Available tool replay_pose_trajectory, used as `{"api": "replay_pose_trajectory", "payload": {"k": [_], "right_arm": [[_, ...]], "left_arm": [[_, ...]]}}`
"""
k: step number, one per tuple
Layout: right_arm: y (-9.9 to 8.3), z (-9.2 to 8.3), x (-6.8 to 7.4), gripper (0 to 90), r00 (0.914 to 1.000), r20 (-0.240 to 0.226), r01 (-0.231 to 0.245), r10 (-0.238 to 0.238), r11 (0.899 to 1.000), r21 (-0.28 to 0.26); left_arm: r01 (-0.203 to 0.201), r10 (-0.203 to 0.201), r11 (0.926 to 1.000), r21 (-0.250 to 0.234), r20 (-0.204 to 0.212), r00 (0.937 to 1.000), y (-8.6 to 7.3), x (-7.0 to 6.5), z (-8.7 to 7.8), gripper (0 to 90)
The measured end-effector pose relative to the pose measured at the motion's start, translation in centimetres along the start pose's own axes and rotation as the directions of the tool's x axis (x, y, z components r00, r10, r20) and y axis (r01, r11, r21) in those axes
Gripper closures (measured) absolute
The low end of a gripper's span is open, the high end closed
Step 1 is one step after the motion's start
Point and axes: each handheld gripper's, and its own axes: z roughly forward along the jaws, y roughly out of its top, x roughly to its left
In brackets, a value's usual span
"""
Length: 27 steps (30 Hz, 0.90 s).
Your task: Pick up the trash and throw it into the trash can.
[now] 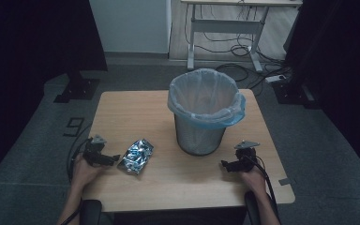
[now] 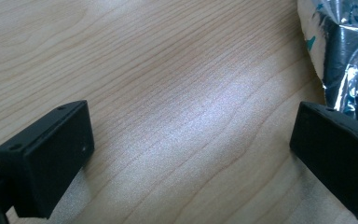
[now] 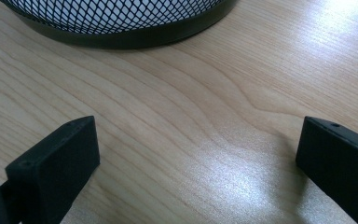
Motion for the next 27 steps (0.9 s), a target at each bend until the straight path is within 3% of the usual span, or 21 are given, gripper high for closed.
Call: {"api": "replay_pose_trajectory", "payload": {"k": [17, 27], "right_arm": [[-0.02, -0.01, 0.10, 0.0, 1.0000, 0.006, -0.006, 0.006, 1.000, -0.001], [-0.03, -0.02, 0.14, 0.0, 0.9999, 0.007, -0.008, 0.008, 1.000, -0.001]], "left_arm": [[-0.002, 0.002, 0.9999, 0.013, 0.002, 1.0000, 0.16, -0.01, -0.04, 0.0], [0.002, -0.002, 0.9998, 0.020, 0.025, 0.9997, 0.83, -0.24, -0.46, 0.0]]}}
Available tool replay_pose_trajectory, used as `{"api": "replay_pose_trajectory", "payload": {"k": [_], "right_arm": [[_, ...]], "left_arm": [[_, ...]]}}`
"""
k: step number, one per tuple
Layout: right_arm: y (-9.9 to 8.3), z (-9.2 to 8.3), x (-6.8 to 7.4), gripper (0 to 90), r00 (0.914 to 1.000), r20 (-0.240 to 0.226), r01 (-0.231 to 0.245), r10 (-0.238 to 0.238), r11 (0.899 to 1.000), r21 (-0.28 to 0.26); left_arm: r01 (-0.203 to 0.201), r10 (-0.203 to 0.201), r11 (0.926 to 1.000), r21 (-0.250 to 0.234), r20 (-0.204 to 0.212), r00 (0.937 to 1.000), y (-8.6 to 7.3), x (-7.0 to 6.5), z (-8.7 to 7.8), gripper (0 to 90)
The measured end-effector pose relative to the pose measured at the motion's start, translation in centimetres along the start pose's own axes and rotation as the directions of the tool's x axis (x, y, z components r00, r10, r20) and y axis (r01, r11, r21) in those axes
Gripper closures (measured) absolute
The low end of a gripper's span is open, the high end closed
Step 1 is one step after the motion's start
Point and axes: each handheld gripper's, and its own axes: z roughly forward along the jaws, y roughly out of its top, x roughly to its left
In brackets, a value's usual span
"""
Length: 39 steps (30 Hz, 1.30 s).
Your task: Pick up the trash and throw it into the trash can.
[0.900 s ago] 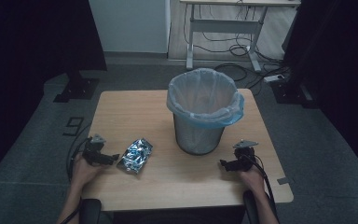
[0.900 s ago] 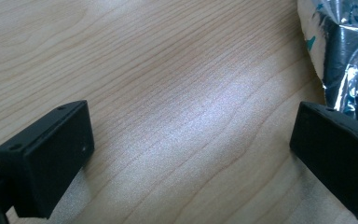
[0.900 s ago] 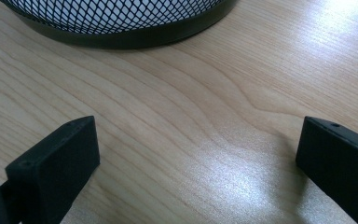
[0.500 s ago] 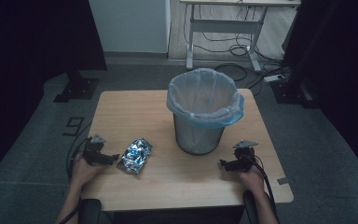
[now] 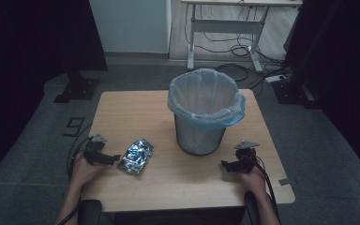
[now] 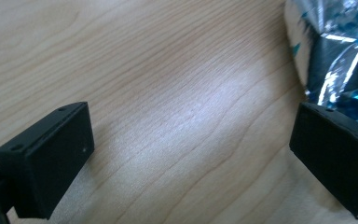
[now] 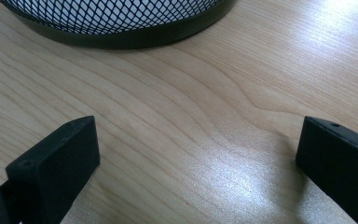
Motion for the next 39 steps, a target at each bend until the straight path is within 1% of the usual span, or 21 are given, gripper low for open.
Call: {"api": "replay_pose_trajectory", "payload": {"k": [3, 5, 10, 14, 18, 21, 22, 24, 26, 27, 28, 29, 33, 35, 39], "right_arm": [[0.0, 0.0, 0.0, 0.0, 1.0000, 0.000, 0.000, 0.000, 1.000, 0.000], [0.0, 0.0, 0.0, 0.0, 1.0000, 0.000, 0.000, 0.000, 1.000, 0.000], [0.0, 0.0, 0.0, 0.0, 1.0000, 0.000, 0.000, 0.000, 1.000, 0.000], [0.0, 0.0, 0.0, 0.0, 1.0000, 0.000, 0.001, -0.001, 1.000, 0.000], [0.0, 0.0, 0.0, 0.0, 1.0000, 0.000, 0.001, -0.001, 1.000, 0.000], [0.0, 0.0, 0.0, 0.0, 1.0000, 0.000, 0.001, -0.001, 1.000, 0.000], [0.0, 0.0, 0.0, 0.0, 1.0000, 0.000, 0.001, -0.001, 1.000, 0.000], [0.0, 0.0, 0.0, 0.0, 1.0000, 0.000, 0.001, -0.001, 1.000, 0.000], [0.0, 0.0, 0.0, 0.0, 1.0000, 0.000, 0.001, -0.001, 1.000, 0.000], [0.0, 0.0, 0.0, 0.0, 1.0000, 0.000, 0.001, -0.001, 1.000, 0.000], [0.0, 0.0, 0.0, 0.0, 1.0000, 0.000, 0.001, -0.001, 1.000, 0.000], [0.0, 0.0, 0.0, 0.0, 1.0000, 0.000, 0.001, -0.001, 1.000, 0.000], [0.0, 0.0, 0.0, 0.0, 1.0000, 0.000, 0.001, -0.001, 1.000, 0.000], [0.0, 0.0, 0.0, 0.0, 1.0000, 0.000, 0.001, -0.001, 1.000, 0.000], [0.0, 0.0, 0.0, 0.0, 1.0000, 0.001, 0.001, -0.001, 1.000, 0.000]], "left_arm": [[-0.001, 0.001, 0.9999, -0.012, 0.012, 0.9999, 0.4, -0.2, -0.3, 0.0], [-0.004, 0.004, 0.9999, -0.013, 0.011, 0.9999, 0.5, -0.3, -0.4, 0.1], [-0.025, 0.025, 0.9990, -0.038, 0.021, 0.9995, 1.7, -1.1, -0.9, 0.8], [-0.047, 0.048, 0.9977, -0.048, 0.033, 0.9983, 2.6, -1.7, -1.2, 1.4], [-0.068, 0.071, 0.9957, -0.064, 0.049, 0.9963, 3.5, -2.5, -1.2, 2.7], [-0.093, 0.097, 0.9937, -0.063, 0.065, 0.9932, 4.3, -3.1, -1.1, 4.4], [-0.093, 0.097, 0.9937, -0.063, 0.065, 0.9932, 4.3, -3.1, -1.1, 5.5], [-0.106, 0.112, 0.9918, -0.070, 0.078, 0.9906, 4.9, -3.6, -1.0, 6.3], [-0.117, 0.124, 0.9902, -0.077, 0.099, 0.9873, 5.5, -4.1, -0.6, 8.9], [-0.117, 0.124, 0.9902, -0.077, 0.099, 0.9873, 5.5, -4.1, -0.6, 9.7], [-0.126, 0.134, 0.9892, -0.075, 0.113, 0.9845, 5.9, -4.5, -0.2, 11.2], [-0.129, 0.138, 0.9889, -0.073, 0.121, 0.9831, 6.0, -4.7, 0.1, 12.2], [-0.150, 0.154, 0.9878, -0.042, 0.123, 0.9804, 6.5, -5.3, 1.5, 15.8], [-0.162, 0.164, 0.9865, -0.023, 0.124, 0.9787, 6.7, -5.5, 2.2, 18.8], [-0.173, 0.171, 0.9850, -0.001, 0.128, 0.9768, 6.6, -5.7, 3.4, 26.4]]}}
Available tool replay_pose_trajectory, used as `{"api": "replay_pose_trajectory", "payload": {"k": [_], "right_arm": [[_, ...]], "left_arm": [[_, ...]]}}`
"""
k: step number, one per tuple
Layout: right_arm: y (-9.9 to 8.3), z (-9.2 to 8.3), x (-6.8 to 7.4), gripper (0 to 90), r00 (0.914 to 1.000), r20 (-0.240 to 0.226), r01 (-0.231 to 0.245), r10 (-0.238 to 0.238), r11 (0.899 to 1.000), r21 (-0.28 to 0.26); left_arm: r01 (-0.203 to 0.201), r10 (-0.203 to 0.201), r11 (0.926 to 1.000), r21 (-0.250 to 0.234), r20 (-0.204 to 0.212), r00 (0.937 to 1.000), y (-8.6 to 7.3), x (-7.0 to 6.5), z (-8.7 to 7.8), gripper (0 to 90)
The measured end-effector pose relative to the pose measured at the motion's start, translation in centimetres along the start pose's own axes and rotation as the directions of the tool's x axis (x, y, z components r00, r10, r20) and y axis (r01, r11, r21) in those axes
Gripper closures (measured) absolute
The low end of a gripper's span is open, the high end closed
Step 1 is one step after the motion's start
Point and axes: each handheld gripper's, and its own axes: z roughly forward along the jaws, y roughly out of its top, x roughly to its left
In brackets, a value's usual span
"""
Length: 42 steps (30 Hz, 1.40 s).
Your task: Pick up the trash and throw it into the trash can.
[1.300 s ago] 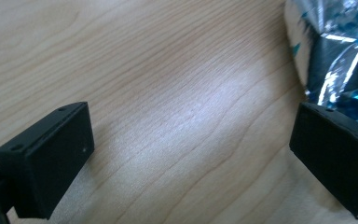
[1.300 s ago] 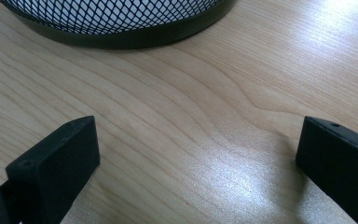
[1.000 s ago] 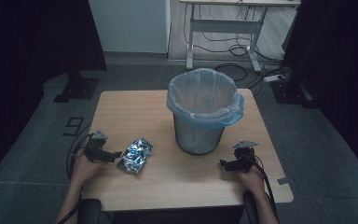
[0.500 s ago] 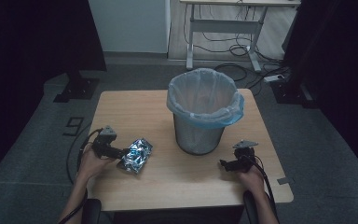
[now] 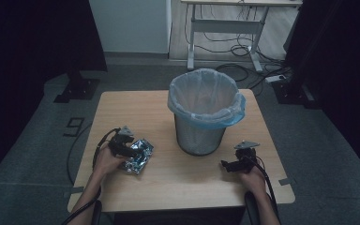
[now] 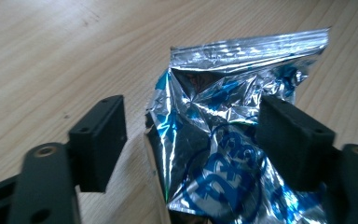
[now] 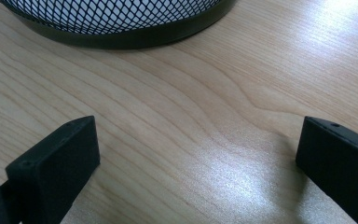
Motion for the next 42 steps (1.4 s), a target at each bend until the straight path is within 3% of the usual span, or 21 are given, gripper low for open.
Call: {"api": "replay_pose_trajectory", "payload": {"k": [6, 9, 12, 15, 17, 20, 24, 28, 42], "right_arm": [[0.0, 0.0, 0.0, 0.0, 1.0000, 0.000, 0.000, 0.000, 1.000, 0.000], [0.0, 0.0, 0.0, 0.0, 1.0000, 0.000, 0.000, 0.000, 1.000, 0.000], [0.0, 0.0, 0.0, 0.0, 1.0000, 0.001, -0.001, 0.001, 1.000, 0.000], [0.0, 0.0, 0.1, 0.0, 1.0000, 0.002, -0.001, 0.001, 1.000, 0.000], [0.0, 0.0, 0.1, 0.0, 1.0000, 0.001, -0.001, 0.001, 1.000, 0.000], [0.0, 0.0, 0.1, 0.0, 1.0000, 0.001, -0.001, 0.001, 1.000, 0.000], [0.0, 0.0, 0.1, 0.0, 1.0000, 0.001, -0.001, 0.001, 1.000, 0.000], [0.0, 0.0, 0.1, 0.0, 1.0000, 0.001, -0.001, 0.001, 1.000, 0.000], [0.0, 0.0, 0.1, 0.0, 1.0000, 0.001, -0.001, 0.001, 1.000, 0.000]], "left_arm": [[-0.023, 0.022, 0.9990, 0.038, 0.009, 0.9997, -0.5, 0.0, 1.3, 40.5], [-0.028, 0.028, 0.9994, 0.019, 0.014, 0.9995, -0.6, -0.1, 1.3, 47.2], [-0.027, 0.027, 0.9996, 0.011, 0.016, 0.9995, -0.6, -0.2, 1.2, 61.8], [-0.036, 0.036, 0.9991, 0.022, -0.009, 0.9993, -0.6, -0.3, 1.1, 81.8], [-0.050, 0.051, 0.9982, 0.032, -0.017, 0.9986, -0.5, -0.4, 1.1, 88.7], [-0.061, 0.062, 0.9972, 0.044, -0.024, 0.9978, -0.3, -0.6, 1.1, 89.8], [-0.009, 0.009, 0.9992, 0.040, 0.018, 0.9998, -0.2, 0.0, 1.1, 90.0], [0.013, -0.013, 0.9997, 0.019, 0.035, 0.9993, 0.3, 0.2, 0.4, 90.0], [0.006, -0.006, 0.9999, -0.016, 0.042, 0.9991, 4.0, 0.7, -3.1, 89.9]]}}
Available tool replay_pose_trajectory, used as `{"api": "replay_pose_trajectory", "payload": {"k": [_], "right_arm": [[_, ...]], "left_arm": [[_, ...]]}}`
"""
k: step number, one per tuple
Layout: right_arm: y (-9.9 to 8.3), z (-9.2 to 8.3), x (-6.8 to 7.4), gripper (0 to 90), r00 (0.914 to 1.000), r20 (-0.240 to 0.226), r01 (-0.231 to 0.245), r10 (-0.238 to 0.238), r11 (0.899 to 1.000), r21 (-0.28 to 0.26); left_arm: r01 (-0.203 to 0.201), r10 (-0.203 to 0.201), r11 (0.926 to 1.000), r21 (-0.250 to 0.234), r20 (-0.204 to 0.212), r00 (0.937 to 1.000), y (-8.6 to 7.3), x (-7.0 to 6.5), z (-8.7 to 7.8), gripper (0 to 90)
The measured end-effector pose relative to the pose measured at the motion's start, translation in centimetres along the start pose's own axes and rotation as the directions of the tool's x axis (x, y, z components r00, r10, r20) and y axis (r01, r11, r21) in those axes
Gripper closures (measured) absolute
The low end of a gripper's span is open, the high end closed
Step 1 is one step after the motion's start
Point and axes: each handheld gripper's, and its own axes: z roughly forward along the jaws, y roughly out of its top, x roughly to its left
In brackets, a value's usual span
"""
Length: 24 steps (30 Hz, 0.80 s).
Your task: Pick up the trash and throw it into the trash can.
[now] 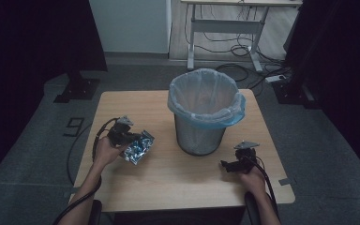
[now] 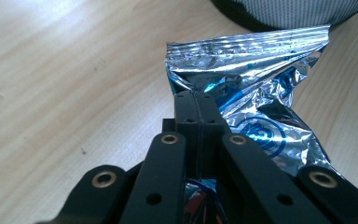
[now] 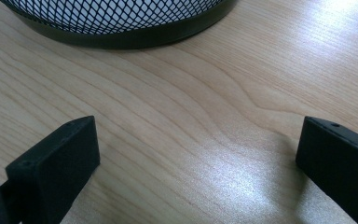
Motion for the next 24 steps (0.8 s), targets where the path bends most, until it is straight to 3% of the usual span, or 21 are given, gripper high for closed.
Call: {"api": "replay_pose_trajectory", "payload": {"k": [24], "right_arm": [[0.0, 0.0, 0.0, 0.0, 1.0000, 0.001, 0.002, -0.002, 1.000, 0.001]], "left_arm": [[-0.011, 0.011, 0.9999, -0.012, 0.040, 0.9991, 5.9, 0.4, -5.0, 89.8]]}}
